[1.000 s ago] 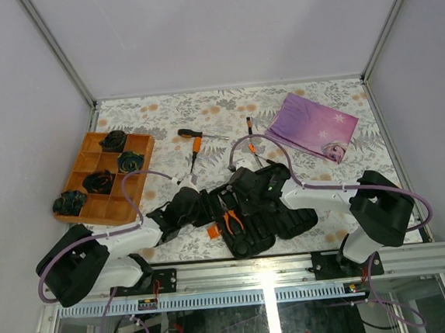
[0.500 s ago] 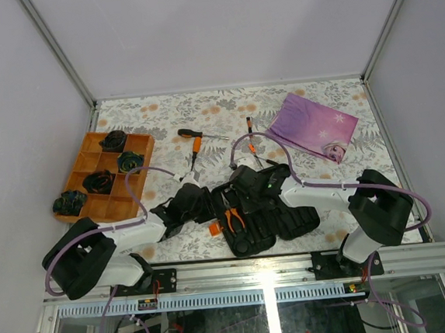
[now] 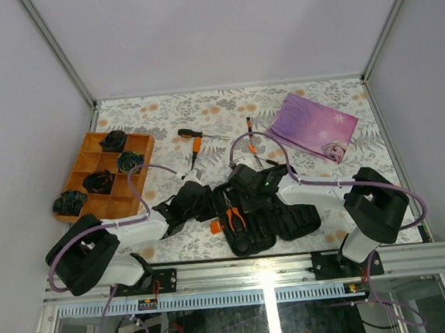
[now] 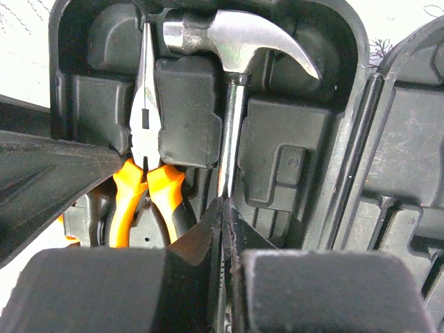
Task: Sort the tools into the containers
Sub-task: Place the hammer in the storage box.
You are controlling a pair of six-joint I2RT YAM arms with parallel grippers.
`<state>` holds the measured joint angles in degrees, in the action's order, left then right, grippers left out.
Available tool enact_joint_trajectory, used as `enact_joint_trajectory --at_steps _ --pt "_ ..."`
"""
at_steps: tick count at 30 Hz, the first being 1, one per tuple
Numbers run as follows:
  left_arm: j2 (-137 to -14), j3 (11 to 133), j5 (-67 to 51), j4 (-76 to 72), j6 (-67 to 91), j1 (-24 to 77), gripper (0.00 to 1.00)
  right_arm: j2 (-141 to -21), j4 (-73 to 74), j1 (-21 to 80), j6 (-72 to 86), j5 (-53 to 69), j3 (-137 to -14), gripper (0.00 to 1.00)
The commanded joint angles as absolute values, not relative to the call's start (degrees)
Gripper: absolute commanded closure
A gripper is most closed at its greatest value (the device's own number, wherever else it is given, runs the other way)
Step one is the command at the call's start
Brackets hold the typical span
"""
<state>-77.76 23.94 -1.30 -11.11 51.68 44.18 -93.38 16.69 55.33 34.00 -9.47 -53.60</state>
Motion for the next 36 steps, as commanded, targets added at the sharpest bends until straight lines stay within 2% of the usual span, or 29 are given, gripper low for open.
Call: enact_joint_trajectory --at_steps 1,20,26,28,32,36 --pt "-80.8 25.1 -2.8 -12.1 51.0 44.7 0.80 -99.3 20.5 56.2 34.7 -3.1 -50.7 1.00" --pt "-79.3 24.7 -2.8 -11.2 51.0 44.8 0.85 -104.5 18.1 56.2 35.8 0.8 -45.2 1.00" --pt "-78.9 25.5 -2.1 -9.2 50.7 44.8 0.85 -96.0 21.3 56.2 34.7 -3.0 -47.2 0.99" --pt "-78.8 25.9 -1.4 -8.2 50.4 44.7 0.85 -90.6 21.7 56.2 33.7 -4.4 -48.9 0.92" --pt "-79.8 27.0 -0.9 -5.8 49.7 44.2 0.85 -83.2 21.3 56.2 29.8 -5.1 -52.2 0.68" --pt "-80.0 27.3 -0.4 -4.5 49.2 43.7 0.85 -78.1 21.5 56.2 27.8 -6.9 -52.9 0.61"
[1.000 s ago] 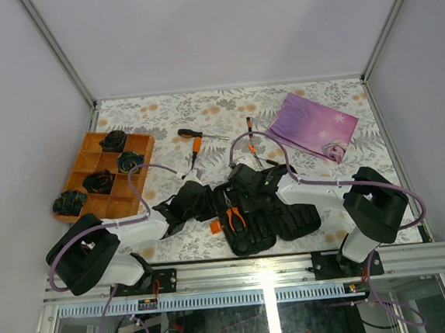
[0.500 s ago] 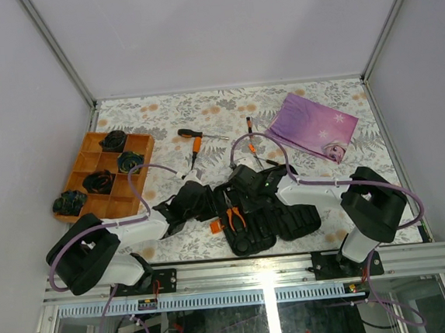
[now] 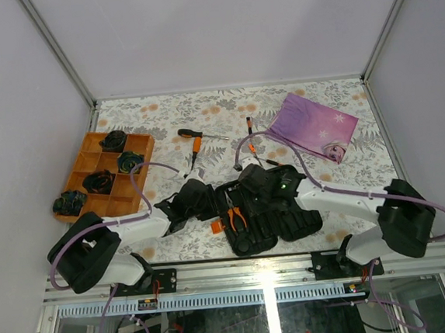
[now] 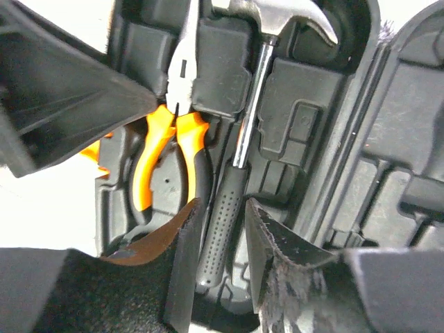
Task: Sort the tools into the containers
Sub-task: Place the hammer in the storage box, then adjust the storage box at the center of the board.
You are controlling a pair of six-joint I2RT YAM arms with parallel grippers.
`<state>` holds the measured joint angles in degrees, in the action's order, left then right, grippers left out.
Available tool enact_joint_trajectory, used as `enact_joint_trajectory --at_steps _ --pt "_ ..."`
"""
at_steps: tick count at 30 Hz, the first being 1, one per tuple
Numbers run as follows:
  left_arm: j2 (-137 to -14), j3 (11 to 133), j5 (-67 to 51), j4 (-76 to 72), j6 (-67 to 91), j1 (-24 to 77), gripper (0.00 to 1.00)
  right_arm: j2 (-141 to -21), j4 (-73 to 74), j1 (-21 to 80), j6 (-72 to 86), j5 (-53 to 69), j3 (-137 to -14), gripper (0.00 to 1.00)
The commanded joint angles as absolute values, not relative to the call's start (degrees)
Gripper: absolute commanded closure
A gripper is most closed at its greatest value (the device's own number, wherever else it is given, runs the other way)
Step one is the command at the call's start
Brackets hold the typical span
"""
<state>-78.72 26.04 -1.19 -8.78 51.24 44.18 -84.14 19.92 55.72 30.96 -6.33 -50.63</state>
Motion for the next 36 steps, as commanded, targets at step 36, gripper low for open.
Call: enact_joint_trajectory --at_steps 36 --pt "-62.3 32.3 3.3 12.7 43.2 38.3 0.49 -69.2 16.8 50.4 37.3 1.8 -37.9 0.65"
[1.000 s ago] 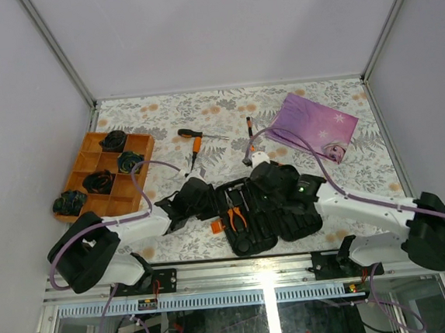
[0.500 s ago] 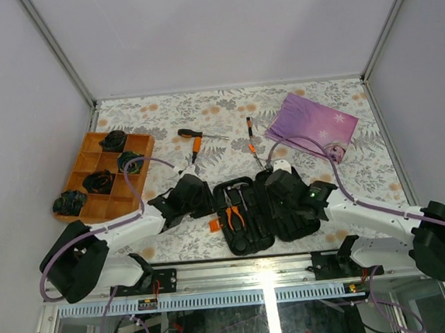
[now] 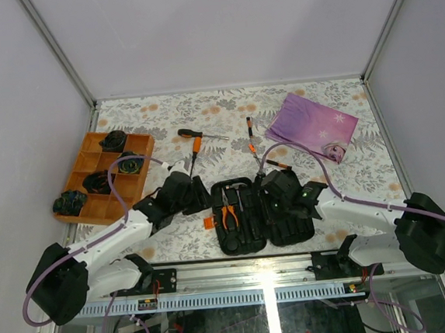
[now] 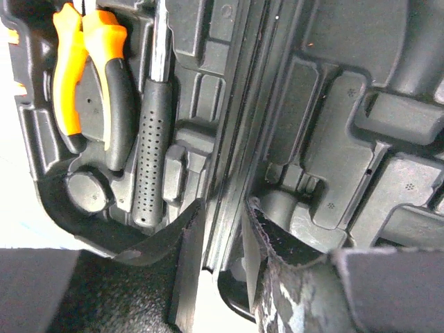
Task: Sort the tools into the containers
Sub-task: Adjust the storage box at the center of the board.
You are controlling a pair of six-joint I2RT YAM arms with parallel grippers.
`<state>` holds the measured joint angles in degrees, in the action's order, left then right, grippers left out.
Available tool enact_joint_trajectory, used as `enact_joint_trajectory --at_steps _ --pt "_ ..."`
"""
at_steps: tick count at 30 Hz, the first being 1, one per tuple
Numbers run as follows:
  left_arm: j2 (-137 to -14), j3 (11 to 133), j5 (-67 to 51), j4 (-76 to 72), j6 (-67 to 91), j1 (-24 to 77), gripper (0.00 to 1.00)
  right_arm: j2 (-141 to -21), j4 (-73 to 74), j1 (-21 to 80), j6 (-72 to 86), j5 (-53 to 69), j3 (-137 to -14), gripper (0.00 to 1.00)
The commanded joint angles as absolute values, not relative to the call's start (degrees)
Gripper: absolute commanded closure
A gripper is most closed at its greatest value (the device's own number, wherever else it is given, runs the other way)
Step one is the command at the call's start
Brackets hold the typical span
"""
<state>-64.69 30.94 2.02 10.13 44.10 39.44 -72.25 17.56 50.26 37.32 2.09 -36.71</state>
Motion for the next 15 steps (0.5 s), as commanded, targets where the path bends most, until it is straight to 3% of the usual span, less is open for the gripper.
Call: enact_joint_trajectory --at_steps 1,9,15 --pt "-61.6 32.5 3.3 13.2 43.2 37.9 0.49 -67.8 18.6 50.4 37.2 -0.9 -38.5 0.63" --pt "-57.2 37.3 3.4 19.8 40.5 34.0 0.43 -57.6 23.5 50.4 35.2 -22.7 -42.0 0.53" --pt "-55.9 39.5 -4.4 21.5 39.5 26.9 0.42 -62.2 28.1 47.3 31.3 -28.5 -49.7 0.50"
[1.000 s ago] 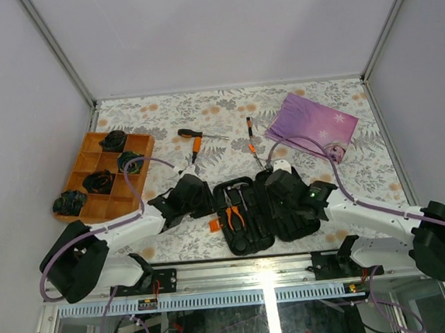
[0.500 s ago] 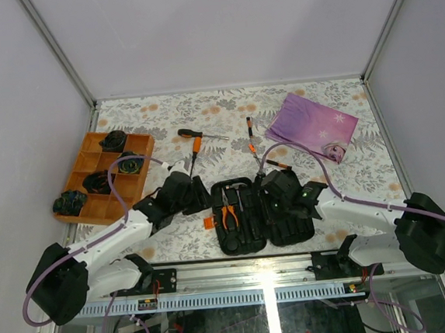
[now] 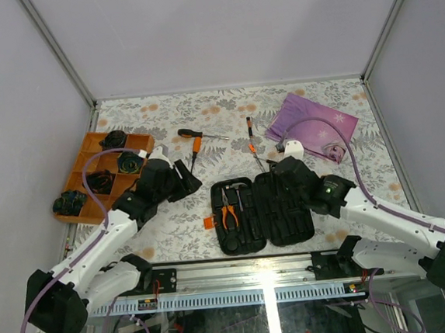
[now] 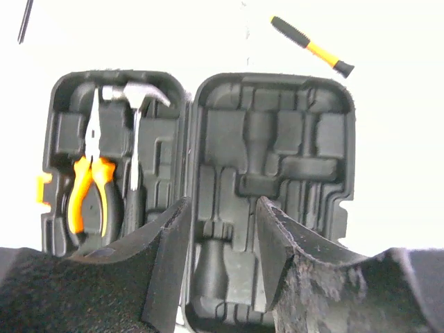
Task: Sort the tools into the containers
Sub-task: Adjust the storage box at the center of the board.
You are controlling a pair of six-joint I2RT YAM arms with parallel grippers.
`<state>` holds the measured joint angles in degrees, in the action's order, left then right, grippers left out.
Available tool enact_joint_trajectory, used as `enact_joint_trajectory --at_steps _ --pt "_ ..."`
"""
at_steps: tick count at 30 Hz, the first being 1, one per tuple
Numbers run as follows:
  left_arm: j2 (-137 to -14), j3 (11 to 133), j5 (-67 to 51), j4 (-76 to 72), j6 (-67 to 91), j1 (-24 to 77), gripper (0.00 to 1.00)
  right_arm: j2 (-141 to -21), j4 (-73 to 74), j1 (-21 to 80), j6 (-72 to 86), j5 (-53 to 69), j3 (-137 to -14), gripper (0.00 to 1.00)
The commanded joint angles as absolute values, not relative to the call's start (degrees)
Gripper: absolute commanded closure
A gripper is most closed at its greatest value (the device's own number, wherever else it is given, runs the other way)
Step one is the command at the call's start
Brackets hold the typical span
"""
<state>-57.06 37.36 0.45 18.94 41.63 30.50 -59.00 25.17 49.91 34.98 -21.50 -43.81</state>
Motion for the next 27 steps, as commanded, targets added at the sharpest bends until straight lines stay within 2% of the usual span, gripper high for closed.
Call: enact_joint_trajectory --at_steps 1,13,22,27 --pt "-55.6 39.9 -5.5 21.9 39.2 26.0 0.42 -63.8 28.0 45.6 30.2 -26.8 -51.0 0.50" --pt "-52.5 43.1 -3.0 29.9 33.4 20.3 0.41 -85.4 15.0 30.6 19.3 1.8 -62.5 0.50" --pt "-50.6 45.1 -1.5 32.6 31.7 20.3 0.39 -104.0 13.2 30.1 22.1 8.4 -79.1 0.49" --pt "-48.7 47.4 1.1 35.7 30.4 20.3 0.39 -110.5 10.6 33.3 28.6 3.9 -86.1 0.42"
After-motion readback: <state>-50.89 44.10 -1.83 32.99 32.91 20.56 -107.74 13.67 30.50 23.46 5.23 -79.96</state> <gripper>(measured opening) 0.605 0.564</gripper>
